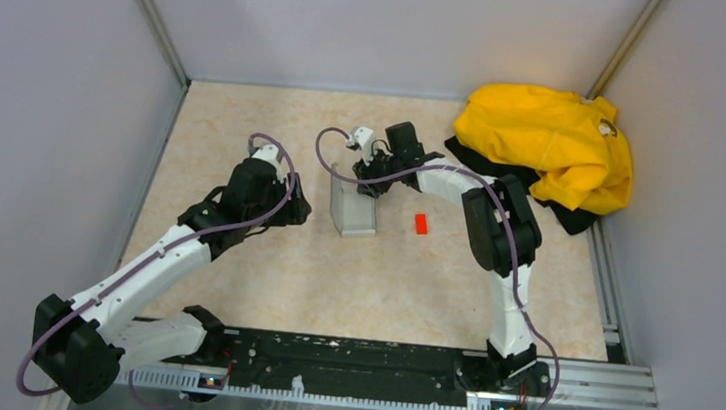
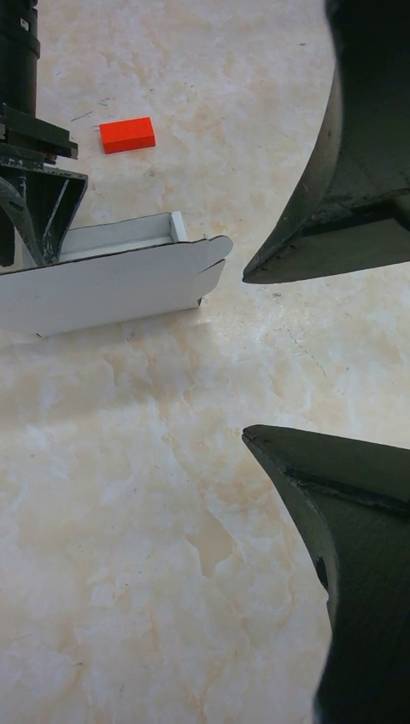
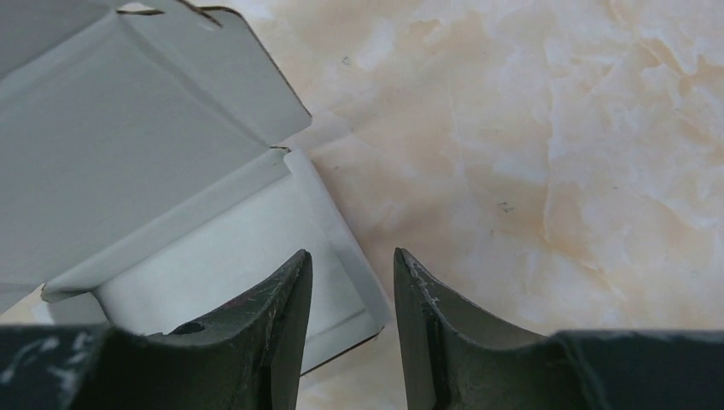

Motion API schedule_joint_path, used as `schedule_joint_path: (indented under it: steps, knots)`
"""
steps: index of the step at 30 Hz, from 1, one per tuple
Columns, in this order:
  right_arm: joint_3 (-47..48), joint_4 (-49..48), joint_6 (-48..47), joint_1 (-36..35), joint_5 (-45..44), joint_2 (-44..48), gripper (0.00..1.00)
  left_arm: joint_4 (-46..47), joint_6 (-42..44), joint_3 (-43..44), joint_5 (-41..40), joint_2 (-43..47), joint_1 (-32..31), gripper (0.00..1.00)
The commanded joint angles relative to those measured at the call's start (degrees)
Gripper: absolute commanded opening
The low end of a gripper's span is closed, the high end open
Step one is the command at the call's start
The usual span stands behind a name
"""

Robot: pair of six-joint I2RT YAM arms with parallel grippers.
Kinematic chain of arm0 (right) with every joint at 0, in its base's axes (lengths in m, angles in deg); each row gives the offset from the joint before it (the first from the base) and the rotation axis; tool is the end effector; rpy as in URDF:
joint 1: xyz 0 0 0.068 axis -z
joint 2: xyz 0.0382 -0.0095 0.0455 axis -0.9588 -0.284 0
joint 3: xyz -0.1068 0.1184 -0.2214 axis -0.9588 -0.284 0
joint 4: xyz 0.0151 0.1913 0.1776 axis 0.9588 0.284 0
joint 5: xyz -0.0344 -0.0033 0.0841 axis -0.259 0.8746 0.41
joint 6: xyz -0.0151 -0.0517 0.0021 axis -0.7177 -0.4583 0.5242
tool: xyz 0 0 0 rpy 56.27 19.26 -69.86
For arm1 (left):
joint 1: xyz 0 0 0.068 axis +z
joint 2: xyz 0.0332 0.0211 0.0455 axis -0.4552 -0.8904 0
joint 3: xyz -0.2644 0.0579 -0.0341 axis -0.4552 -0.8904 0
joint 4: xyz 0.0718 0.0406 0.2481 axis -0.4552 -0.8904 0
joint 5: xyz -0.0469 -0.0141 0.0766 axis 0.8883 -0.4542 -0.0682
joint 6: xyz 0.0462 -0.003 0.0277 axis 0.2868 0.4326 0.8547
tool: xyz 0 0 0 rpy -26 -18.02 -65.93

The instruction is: Fold the paper box

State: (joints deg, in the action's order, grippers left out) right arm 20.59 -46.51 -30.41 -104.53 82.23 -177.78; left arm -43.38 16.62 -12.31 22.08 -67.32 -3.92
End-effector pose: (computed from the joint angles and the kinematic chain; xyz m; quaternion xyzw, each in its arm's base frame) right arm 0.3892 0.2532 0.1715 -0.4977 0.7522 0.2391 0.3596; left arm 0.1975 -0.1122 0.2762 -0.0078 0.8925 -0.1566 0.4228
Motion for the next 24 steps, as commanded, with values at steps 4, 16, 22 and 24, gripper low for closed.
schedule_joint_path:
  steps: [4, 16, 22, 24]
  knots:
    - [0.37, -2.76, -0.36, -1.08, 4.42, 0.13, 0.35, 0.6, 0.44, 1.28, -0.32, 0.14, 0.35, 0.68]
    - [2.31, -2.94, -0.23, -2.99, -0.57, -2.88, 0.26, 0.51, 0.48, 1.34, -0.33, -0.13, 0.45, 0.68]
    - [0.82, -4.72, 1.26, -3.76, -5.73, -1.71, 0.16, 0.44, 0.53, 1.21, -0.52, 0.13, 0.46, 0.68]
    - [-1.12, -6.25, 2.05, -4.31, -9.77, -0.47, 0.13, 0.65, 0.47, 0.96, -0.44, 0.16, 0.49, 0.68]
